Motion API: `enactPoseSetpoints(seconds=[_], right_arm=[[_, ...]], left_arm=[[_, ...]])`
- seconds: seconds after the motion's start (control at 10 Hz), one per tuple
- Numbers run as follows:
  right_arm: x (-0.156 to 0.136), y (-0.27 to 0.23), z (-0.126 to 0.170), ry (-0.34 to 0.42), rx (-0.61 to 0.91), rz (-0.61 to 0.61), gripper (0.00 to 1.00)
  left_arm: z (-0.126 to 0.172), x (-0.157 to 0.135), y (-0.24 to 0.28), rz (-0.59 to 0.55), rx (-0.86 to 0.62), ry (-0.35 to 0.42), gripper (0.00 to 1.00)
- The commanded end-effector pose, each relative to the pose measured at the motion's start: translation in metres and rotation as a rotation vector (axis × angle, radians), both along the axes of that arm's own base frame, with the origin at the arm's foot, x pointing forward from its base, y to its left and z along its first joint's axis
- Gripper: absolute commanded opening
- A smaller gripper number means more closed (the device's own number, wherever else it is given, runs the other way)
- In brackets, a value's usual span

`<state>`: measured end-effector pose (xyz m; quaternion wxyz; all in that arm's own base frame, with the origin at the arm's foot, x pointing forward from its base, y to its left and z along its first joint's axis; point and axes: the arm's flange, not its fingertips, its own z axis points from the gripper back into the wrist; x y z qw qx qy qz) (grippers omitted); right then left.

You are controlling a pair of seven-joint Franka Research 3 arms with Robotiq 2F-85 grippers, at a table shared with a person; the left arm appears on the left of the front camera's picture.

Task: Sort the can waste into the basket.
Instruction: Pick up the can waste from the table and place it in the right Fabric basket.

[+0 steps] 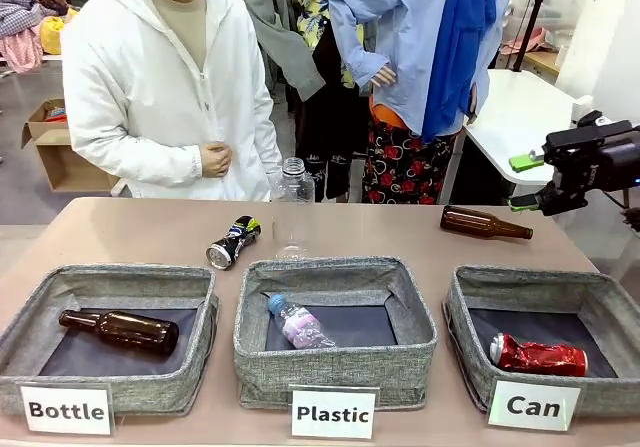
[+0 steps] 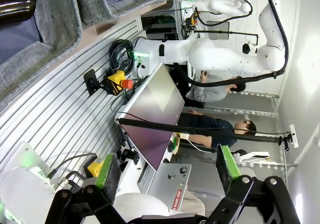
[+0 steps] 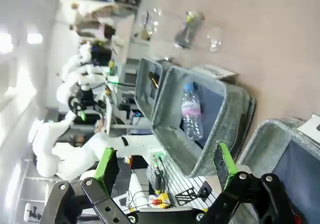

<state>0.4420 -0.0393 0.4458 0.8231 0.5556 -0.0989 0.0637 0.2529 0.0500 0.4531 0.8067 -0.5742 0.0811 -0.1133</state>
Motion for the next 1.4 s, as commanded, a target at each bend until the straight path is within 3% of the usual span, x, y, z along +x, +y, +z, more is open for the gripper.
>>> enactPoseSetpoints(seconds=[0.0, 1.0, 1.1, 1.2, 1.3], right_arm=[[0.001, -0.006, 0.004, -0.026, -0.029, 0.004, 1.0], [0.001, -0.006, 0.004, -0.026, -0.029, 0.004, 1.0], [0.001, -0.006, 0.004, -0.026, -0.029, 0.004, 1.0], [0.001, -0.006, 0.004, -0.026, -0.029, 0.004, 1.0], [0.001, -0.006, 0.004, -0.026, -0.029, 0.004, 1.0]], left_arm=[[0.001, 0.0, -0.002, 0.01, -0.019, 0.001, 1.0], [0.0, 0.0, 0.0, 0.0, 0.0, 0.0, 1.0], [0.01, -0.014, -0.009, -0.138, 0.065, -0.179, 1.0], [0.027, 0.003, -0.029, -0.134, 0.186, -0.244, 1.0], [0.044, 0.036, -0.06, -0.256, 0.299, -0.267, 1.0]])
